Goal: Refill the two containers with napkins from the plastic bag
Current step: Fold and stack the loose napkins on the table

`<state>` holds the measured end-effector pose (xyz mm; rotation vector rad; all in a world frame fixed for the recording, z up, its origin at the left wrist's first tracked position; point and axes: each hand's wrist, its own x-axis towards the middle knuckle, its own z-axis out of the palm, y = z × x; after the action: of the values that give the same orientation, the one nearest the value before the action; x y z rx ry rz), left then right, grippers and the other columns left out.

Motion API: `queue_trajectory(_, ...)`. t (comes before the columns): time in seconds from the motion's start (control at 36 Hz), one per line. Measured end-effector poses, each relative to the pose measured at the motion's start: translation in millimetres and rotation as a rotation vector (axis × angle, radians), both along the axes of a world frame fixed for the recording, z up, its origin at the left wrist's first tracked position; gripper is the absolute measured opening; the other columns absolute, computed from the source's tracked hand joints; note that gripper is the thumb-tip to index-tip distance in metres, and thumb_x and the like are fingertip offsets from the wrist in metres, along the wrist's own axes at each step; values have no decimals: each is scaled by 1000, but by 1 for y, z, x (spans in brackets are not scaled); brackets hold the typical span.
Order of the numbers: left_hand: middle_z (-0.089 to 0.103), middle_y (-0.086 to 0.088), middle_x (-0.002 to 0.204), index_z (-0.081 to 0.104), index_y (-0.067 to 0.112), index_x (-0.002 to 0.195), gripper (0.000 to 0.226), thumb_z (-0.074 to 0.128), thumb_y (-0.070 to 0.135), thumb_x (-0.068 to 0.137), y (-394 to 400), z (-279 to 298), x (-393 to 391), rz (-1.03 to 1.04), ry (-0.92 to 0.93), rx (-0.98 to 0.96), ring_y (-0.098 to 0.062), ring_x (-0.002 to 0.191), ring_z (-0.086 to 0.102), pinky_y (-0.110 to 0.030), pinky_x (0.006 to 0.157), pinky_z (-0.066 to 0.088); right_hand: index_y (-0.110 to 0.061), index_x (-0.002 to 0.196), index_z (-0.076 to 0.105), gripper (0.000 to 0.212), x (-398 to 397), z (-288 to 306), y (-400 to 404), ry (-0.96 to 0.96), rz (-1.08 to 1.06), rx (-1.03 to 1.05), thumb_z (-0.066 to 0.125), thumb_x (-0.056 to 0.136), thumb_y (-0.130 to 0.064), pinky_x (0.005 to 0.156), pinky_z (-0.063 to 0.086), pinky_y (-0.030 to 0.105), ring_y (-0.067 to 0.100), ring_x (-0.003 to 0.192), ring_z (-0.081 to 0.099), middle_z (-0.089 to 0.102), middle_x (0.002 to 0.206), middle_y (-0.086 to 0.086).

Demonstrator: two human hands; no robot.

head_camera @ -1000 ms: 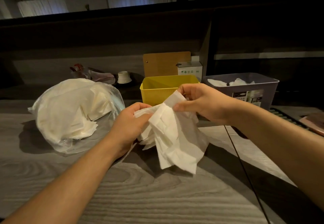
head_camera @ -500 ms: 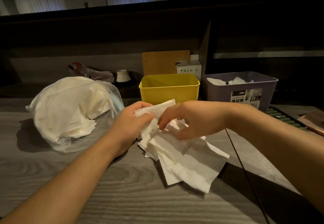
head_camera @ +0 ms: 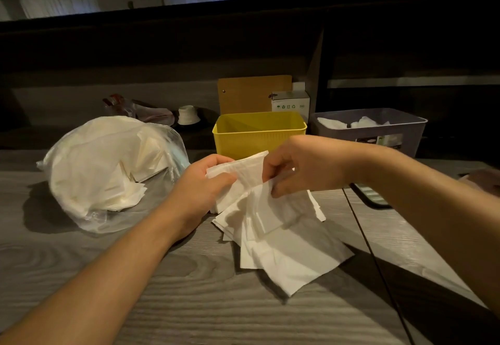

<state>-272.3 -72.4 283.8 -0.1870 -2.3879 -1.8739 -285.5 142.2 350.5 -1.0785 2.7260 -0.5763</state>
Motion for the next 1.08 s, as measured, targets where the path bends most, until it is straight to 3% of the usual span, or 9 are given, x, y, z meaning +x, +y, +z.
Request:
queue_trajectory(0.25, 73, 4, 84, 71, 19, 98, 14, 63, 9, 94, 0, 0, -1, -20, 14, 8, -10, 72, 67, -25, 59, 54, -28, 97, 73, 12, -7, -2, 4, 82, -34, -168, 74, 89, -18, 77, 54, 10, -4, 91, 65, 70, 98, -17)
queue_trajectory(0.39, 73, -5, 98, 73, 23, 101, 14, 63, 14, 96, 0, 0, -2, -21, -28, 27, -24, 88, 69, -35, 66, 56, -25, 99, 69, 13, -8, 3, 11, 101, -53, -277, 70, 90, -15, 76, 55, 11, -6, 87, 66, 69, 96, -16)
queue_trajectory(0.56, 70, -4, 112, 70, 26, 109, 21, 56, 13, 101, -1, 2, -2, -11, -57, 52, -28, 105, 66, -42, 80, 60, -34, 102, 61, 19, -5, 10, 4, 319, -73, -369, 65, 94, -17, 76, 50, 6, -6, 89, 60, 59, 95, -25)
queue_trajectory(0.67, 73, -5, 113, 71, 28, 114, 23, 50, 23, 105, 0, 3, -3, -19, -63, 49, -31, 110, 67, -55, 93, 57, -20, 117, 68, 23, -1, 2, -11, 456, -14, -268, 58, 99, -11, 81, 50, 9, 1, 96, 57, 60, 109, -14)
queue_trajectory(0.78, 74, -6, 111, 72, 23, 111, 42, 37, 47, 106, 1, 5, -1, -11, -102, 159, -28, 111, 67, -49, 97, 52, -15, 119, 69, 23, -2, -14, -22, 544, 51, -149, 56, 100, -13, 78, 52, 17, 12, 100, 61, 66, 113, -1)
queue_trajectory(0.89, 74, -2, 114, 69, 27, 115, 56, 42, 66, 85, 1, 7, 3, -92, -103, 165, -23, 113, 67, -47, 98, 54, -17, 123, 67, 26, -4, -29, -27, 569, -1, -133, 61, 99, -15, 79, 52, 24, 18, 104, 64, 68, 118, 0)
queue_trajectory(0.97, 72, 3, 118, 64, 29, 121, 46, 62, 51, 81, 1, 7, 6, -129, -43, 74, -18, 113, 66, -39, 91, 56, -22, 132, 61, 34, -6, -30, -24, 539, -79, -124, 62, 98, -18, 87, 49, 23, 16, 113, 61, 64, 128, -4)
queue_trajectory(1.08, 68, -11, 118, 59, 22, 126, 41, 70, 8, 89, -3, 4, 3, -145, -40, 69, -22, 102, 71, -35, 80, 62, -25, 130, 60, 35, -12, -22, -13, 367, -172, -104, 66, 95, -20, 89, 56, 33, 15, 108, 62, 66, 121, -6)
